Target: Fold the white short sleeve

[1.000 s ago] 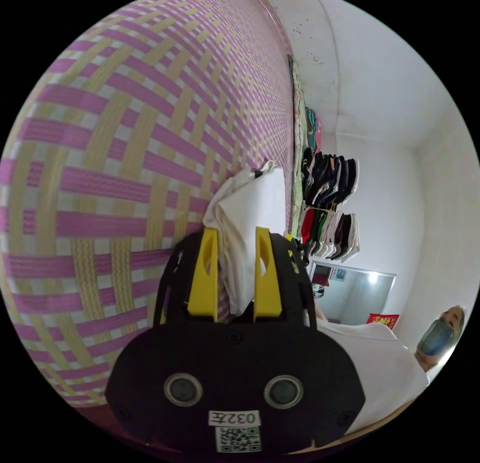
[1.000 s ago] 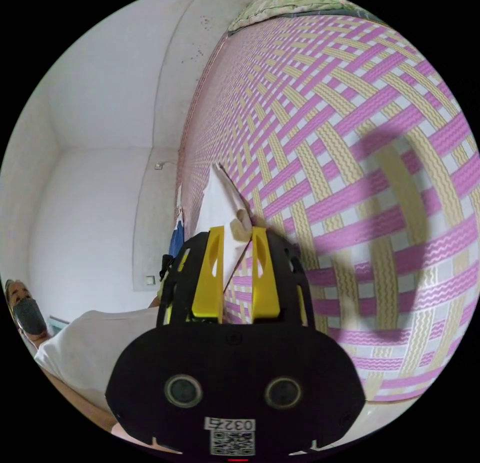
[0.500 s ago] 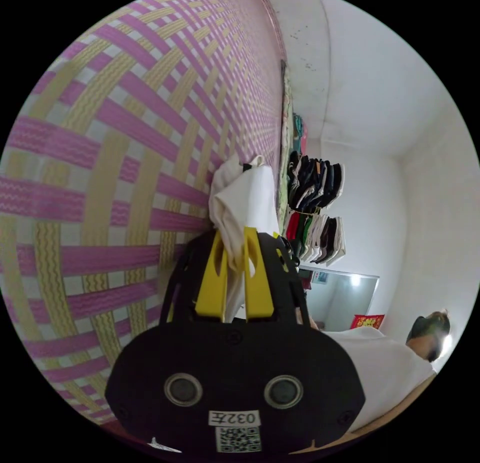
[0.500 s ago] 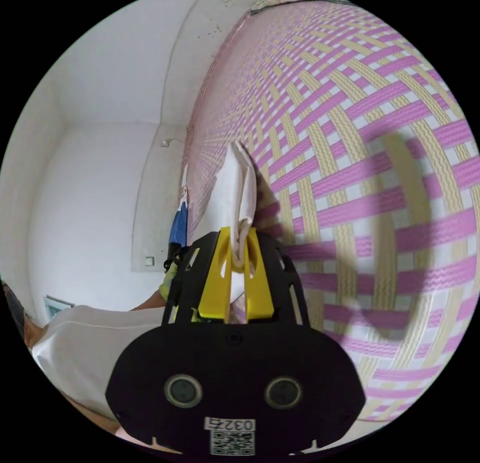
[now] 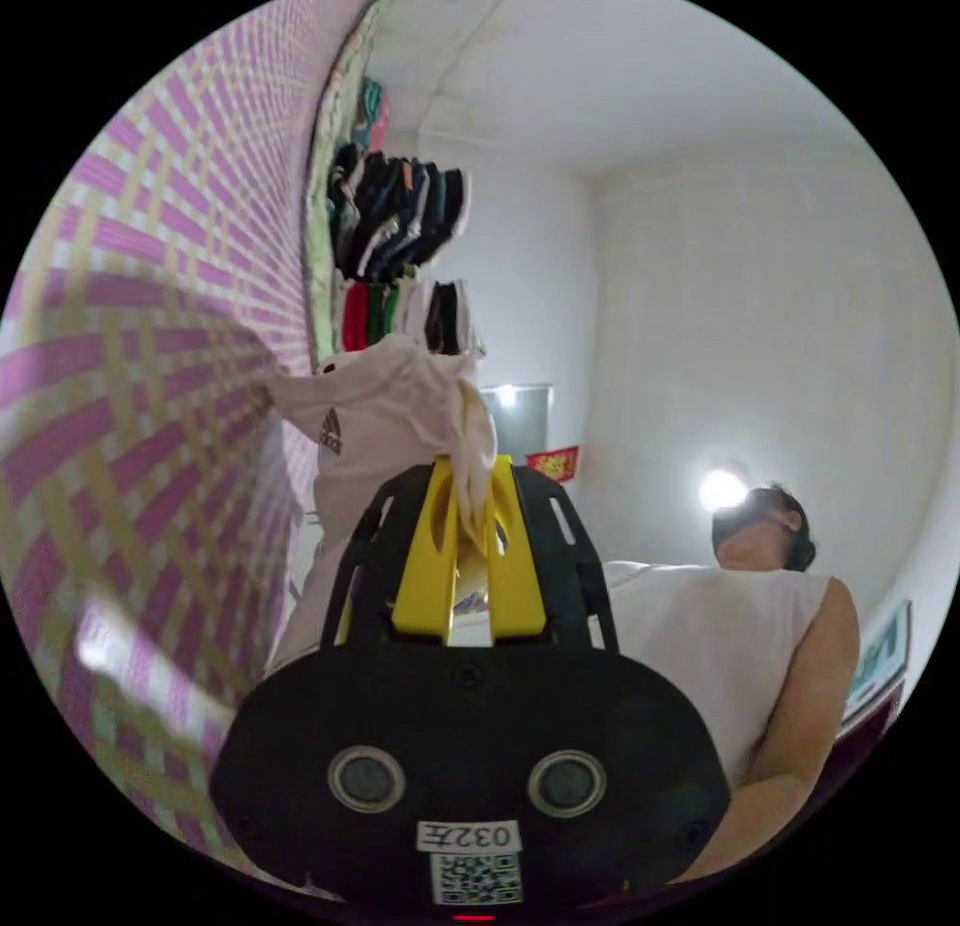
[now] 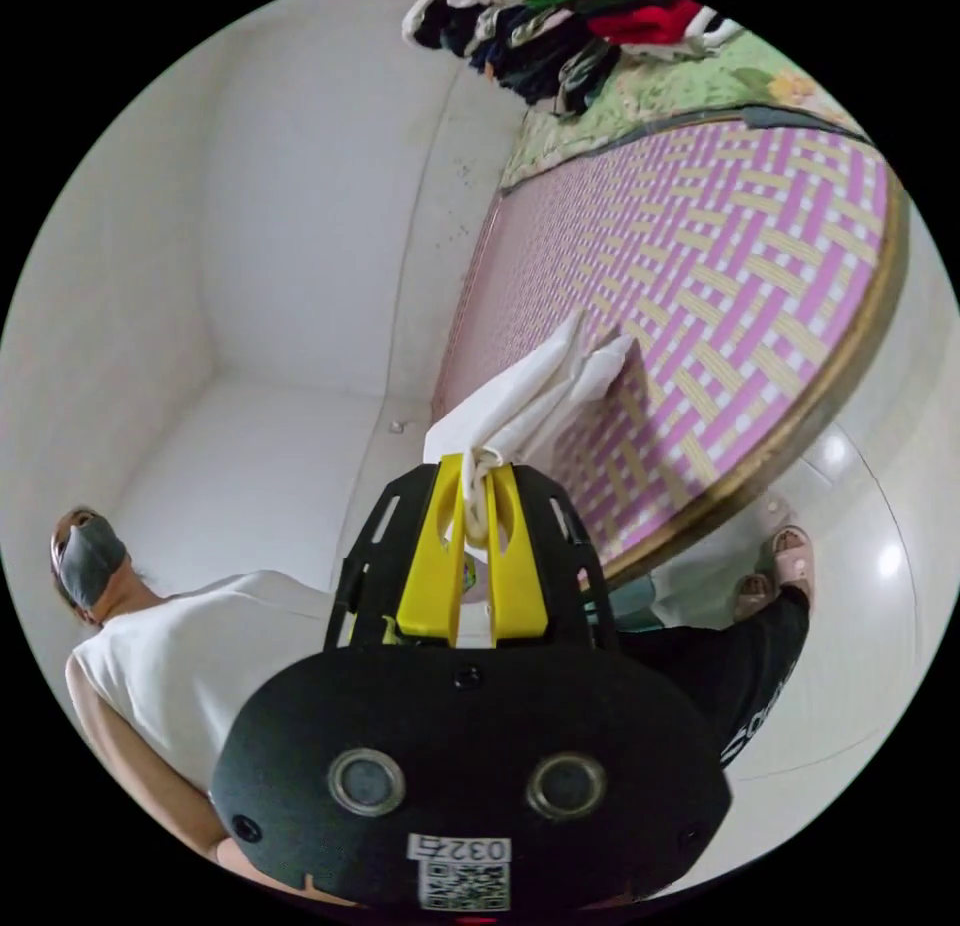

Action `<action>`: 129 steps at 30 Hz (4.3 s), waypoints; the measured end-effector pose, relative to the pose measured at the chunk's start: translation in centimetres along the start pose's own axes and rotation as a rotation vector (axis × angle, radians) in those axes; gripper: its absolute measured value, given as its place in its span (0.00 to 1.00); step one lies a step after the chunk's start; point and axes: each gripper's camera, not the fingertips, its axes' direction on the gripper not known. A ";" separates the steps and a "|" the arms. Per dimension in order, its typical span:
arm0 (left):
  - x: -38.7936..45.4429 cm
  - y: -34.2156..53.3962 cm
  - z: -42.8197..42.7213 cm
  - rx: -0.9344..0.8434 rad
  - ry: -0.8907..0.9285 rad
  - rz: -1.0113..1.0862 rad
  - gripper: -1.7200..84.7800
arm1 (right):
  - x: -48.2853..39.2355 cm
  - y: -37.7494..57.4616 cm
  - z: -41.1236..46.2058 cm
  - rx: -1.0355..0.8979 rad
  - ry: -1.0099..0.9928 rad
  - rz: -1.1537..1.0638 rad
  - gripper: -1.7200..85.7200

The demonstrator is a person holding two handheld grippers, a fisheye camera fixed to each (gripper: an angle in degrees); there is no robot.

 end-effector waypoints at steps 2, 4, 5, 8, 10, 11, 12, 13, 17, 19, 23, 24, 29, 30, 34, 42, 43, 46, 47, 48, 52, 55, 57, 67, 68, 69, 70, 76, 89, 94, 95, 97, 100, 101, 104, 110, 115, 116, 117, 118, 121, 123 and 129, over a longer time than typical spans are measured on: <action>1.3 -1.2 2.7 -0.087 0.118 -0.020 0.02 | -0.1 2.9 -3.9 0.087 0.000 0.014 0.05; 2.5 -2.2 4.6 -0.128 0.165 -0.046 0.01 | -0.1 4.9 -6.6 0.153 0.001 0.025 0.05; 3.5 -2.8 5.8 -0.139 0.187 -0.061 0.01 | 0.0 6.2 -8.5 0.204 -0.002 0.035 0.05; 6.5 -4.5 8.8 -0.168 0.268 -0.063 0.01 | 0.1 8.8 -13.1 0.329 -0.017 0.030 0.05; 8.5 -5.6 10.7 -0.183 0.330 -0.063 0.01 | 0.3 10.0 -15.8 0.390 -0.030 0.013 0.05; 9.8 -6.2 12.1 -0.194 0.364 -0.061 0.01 | 0.4 10.5 -17.5 0.426 -0.043 -0.003 0.05; 10.6 -6.5 12.8 -0.202 0.377 -0.059 0.01 | 0.5 10.7 -18.4 0.442 -0.050 -0.012 0.05; 12.2 -7.2 14.2 -0.222 0.391 -0.053 0.01 | 0.8 10.9 -20.1 0.472 -0.061 -0.030 0.05; 16.9 -9.6 20.0 -0.322 0.404 -0.034 0.02 | 2.0 10.0 -25.9 0.528 -0.074 -0.095 0.05; 18.6 -10.8 22.6 -0.370 0.386 -0.015 0.02 | 2.8 8.8 -28.6 0.531 -0.074 -0.124 0.05; 22.0 -13.7 28.6 -0.412 0.296 -0.007 0.02 | 4.3 5.9 -36.1 0.543 -0.005 -0.193 0.05; 22.4 -14.2 29.5 -0.416 0.287 -0.007 0.02 | 4.3 5.6 -37.2 0.546 0.006 -0.211 0.05; 28.5 -18.8 37.4 -0.477 0.281 0.054 0.01 | 4.2 2.7 -46.4 0.556 0.071 -0.337 0.05; 29.3 -19.3 38.2 -0.486 0.289 0.064 0.01 | 4.0 2.3 -47.3 0.546 0.070 -0.359 0.05; 37.2 -23.7 42.0 -0.513 0.328 0.199 0.01 | 1.5 -1.9 -52.5 0.504 0.112 -0.504 0.05; 55.8 -36.7 45.1 -0.599 0.307 0.461 0.02 | -4.8 -14.2 -58.7 0.416 0.096 -0.755 0.05; 58.7 -39.2 45.3 -0.610 0.290 0.503 0.02 | -5.9 -16.3 -59.1 0.410 0.091 -0.789 0.05; 66.8 -45.9 45.7 -0.637 0.279 0.633 0.02 | -10.4 -21.6 -59.9 0.389 0.101 -0.907 0.05; 70.3 -48.9 45.7 -0.611 0.278 0.687 0.02 | -12.8 -23.8 -60.3 0.389 0.118 -0.953 0.05; 72.2 -50.4 45.7 -0.596 0.282 0.715 0.02 | -14.1 -24.9 -60.5 0.391 0.125 -0.977 0.05; 82.5 -61.1 45.6 -0.490 0.321 0.643 0.02 | -22.9 -32.4 -63.1 0.421 0.068 -1.115 0.05; 81.5 -68.3 44.7 -0.404 0.180 0.389 0.01 | -23.1 -38.4 -65.7 0.460 -0.003 -0.963 0.05; 77.2 -72.3 43.8 -0.367 0.010 0.272 0.01 | -19.6 -42.4 -66.7 0.465 -0.004 -0.824 0.05; 55.3 -82.8 37.6 -0.363 -0.144 -0.263 0.01 | 0.9 -56.1 -67.5 0.376 0.063 -0.339 0.04; 56.5 -84.1 38.0 -0.369 -0.143 -0.244 0.01 | -0.6 -57.2 -67.6 0.374 0.086 -0.365 0.04; 57.0 -84.7 38.1 -0.370 -0.134 -0.238 0.01 | -1.3 -57.8 -67.6 0.370 0.085 -0.376 0.04; 57.5 -85.8 38.3 -0.364 -0.093 -0.246 0.01 | -2.4 -59.0 -67.7 0.364 0.072 -0.388 0.04; 59.3 -91.7 38.3 -0.322 0.187 -0.329 0.01 | -8.6 -65.2 -68.5 0.375 0.078 -0.436 0.04; 52.5 -94.8 32.4 -0.452 -0.171 -0.484 0.01 | -0.3 -66.8 -68.7 0.318 -0.012 -0.080 0.04; 48.2 -94.8 31.2 -0.427 -0.043 -0.539 0.01 | 4.9 -66.2 -66.5 0.290 -0.162 0.031 0.05; 48.9 -95.3 31.6 -0.442 -0.065 -0.501 0.01 | 4.0 -66.2 -66.1 0.301 -0.141 0.017 0.05; 49.6 -95.8 32.1 -0.457 -0.069 -0.471 0.01 | 2.2 -66.1 -65.1 0.298 -0.085 -0.006 0.06; 50.0 -96.1 32.3 -0.470 -0.053 -0.441 0.01 | -2.2 -64.9 -64.0 0.316 0.227 -0.128 0.10; 49.8 -96.2 32.0 -0.473 -0.062 -0.438 0.01 | -4.6 -63.5 -63.4 0.365 0.434 -0.205 0.12; 48.7 -96.5 31.1 -0.459 -0.059 -0.459 0.01 | -11.4 -57.4 -59.2 0.575 0.855 -0.513 0.12; 46.9 -96.9 30.6 -0.456 -0.028 -0.484 0.01 | -18.9 -49.5 -38.7 0.111 0.917 -1.218 0.14; 46.5 -96.8 29.9 -0.463 -0.024 -0.483 0.01 | -20.5 -48.1 -30.5 -0.021 1.068 -1.325 0.15; 46.3 -96.7 29.7 -0.462 -0.020 -0.485 0.01 | -20.8 -48.3 -29.7 -0.060 1.071 -1.316 0.15; 46.2 -96.7 29.6 -0.462 -0.017 -0.487 0.01 | -20.9 -48.4 -29.3 -0.088 1.075 -1.309 0.15; 46.0 -96.5 29.4 -0.460 -0.011 -0.491 0.01 | -21.0 -48.4 -28.5 -0.125 1.092 -1.311 0.15; 45.6 -96.2 29.0 -0.455 0.004 -0.501 0.01 | -21.6 -48.0 -27.2 -0.158 1.162 -1.328 0.11; 45.5 -96.1 28.9 -0.461 0.005 -0.501 0.01 | -22.4 -47.7 -27.1 -0.136 1.177 -1.336 0.08; 46.2 -95.5 28.9 -0.477 -0.018 -0.479 0.01 | -24.0 -47.2 -28.1 -0.153 1.193 -1.310 0.01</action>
